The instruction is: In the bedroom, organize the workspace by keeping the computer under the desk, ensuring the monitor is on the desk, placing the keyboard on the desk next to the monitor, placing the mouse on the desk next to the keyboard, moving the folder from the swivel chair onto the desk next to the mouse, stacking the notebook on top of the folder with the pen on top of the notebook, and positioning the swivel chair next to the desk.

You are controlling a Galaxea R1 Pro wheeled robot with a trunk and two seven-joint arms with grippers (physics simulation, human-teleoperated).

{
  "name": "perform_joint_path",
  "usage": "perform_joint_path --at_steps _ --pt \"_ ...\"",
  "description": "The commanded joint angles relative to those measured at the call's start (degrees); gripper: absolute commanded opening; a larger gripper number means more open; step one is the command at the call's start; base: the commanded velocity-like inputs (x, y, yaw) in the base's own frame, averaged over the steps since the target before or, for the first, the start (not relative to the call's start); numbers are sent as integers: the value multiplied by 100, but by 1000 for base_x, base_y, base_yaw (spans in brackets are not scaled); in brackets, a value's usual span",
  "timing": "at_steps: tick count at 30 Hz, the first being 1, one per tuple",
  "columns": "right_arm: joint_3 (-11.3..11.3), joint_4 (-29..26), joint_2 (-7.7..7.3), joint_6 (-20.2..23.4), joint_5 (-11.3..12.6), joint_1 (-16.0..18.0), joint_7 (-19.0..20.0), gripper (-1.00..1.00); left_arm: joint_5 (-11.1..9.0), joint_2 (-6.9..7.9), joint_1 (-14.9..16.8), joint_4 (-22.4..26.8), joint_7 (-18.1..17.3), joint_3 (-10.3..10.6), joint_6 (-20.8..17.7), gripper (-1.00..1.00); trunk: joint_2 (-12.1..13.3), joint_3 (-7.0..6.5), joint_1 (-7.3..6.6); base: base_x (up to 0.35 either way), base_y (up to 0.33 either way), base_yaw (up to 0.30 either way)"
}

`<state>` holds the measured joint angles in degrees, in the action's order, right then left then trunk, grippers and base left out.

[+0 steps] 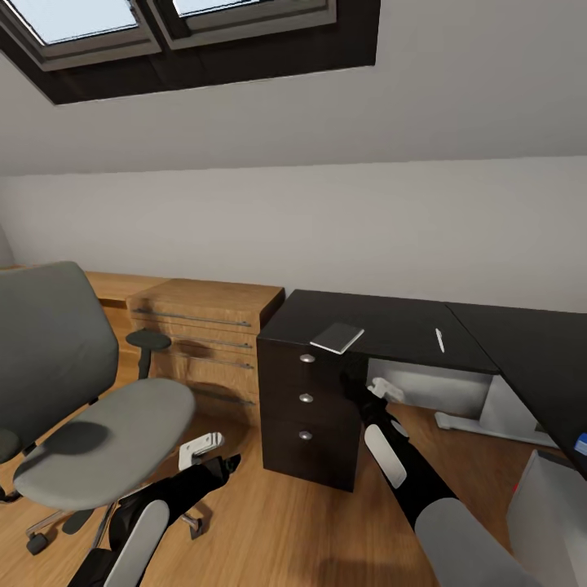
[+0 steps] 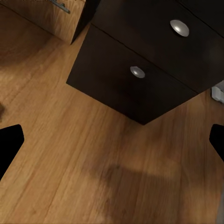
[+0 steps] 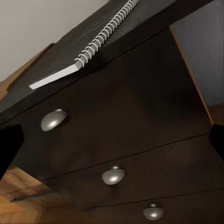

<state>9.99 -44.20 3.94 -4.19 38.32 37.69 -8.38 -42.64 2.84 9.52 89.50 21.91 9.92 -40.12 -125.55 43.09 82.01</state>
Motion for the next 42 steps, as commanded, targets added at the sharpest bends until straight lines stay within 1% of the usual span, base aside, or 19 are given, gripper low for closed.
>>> perform_joint_path --at_steps 1,15,20,27,33,34,37,38,40,41,42 --pt "30 -1 -5 -37 63 4 -31 100 -60 5 5 7 59 10 -5 100 39 -12 -24 0 0 0" --pt "25 18 -7 -39 70 -22 -11 100 -48 6 6 6 59 18 -4 100 600 -263 -331 0 0 0" --pt "29 46 -7 -94 -14 -44 -8 100 -36 6 6 6 59 19 -4 100 801 -353 -441 0 0 0" --pt "29 58 -19 -100 -26 -65 -10 100 -38 6 6 6 59 19 -4 100 801 -353 -441 0 0 0" --pt "29 60 -20 -66 31 -68 -6 100 -42 6 6 6 59 18 -4 100 801 -353 -441 0 0 0" --pt "31 60 -12 -57 118 -69 9 100 -42 6 6 6 59 18 -4 100 801 -353 -441 0 0 0" --pt "33 60 -10 -53 245 -69 44 100 -47 6 6 6 59 18 -4 100 801 -353 -441 0 0 0" --pt "32 58 -9 -51 359 -69 98 100 -52 6 6 6 59 18 -4 100 801 -353 -441 0 0 0" --pt "28 54 -13 -44 492 -69 176 100 -55 3 6 6 59 18 -4 100 801 -353 -441 0 0 0" --pt "14 39 -34 -17 818 -69 384 100 -58 -1 6 2 59 19 -4 100 801 -353 -441 0 0 0" --pt "10 35 -43 -6 915 -69 438 100 -59 -1 6 1 59 19 -4 100 801 -353 -441 0 0 0"
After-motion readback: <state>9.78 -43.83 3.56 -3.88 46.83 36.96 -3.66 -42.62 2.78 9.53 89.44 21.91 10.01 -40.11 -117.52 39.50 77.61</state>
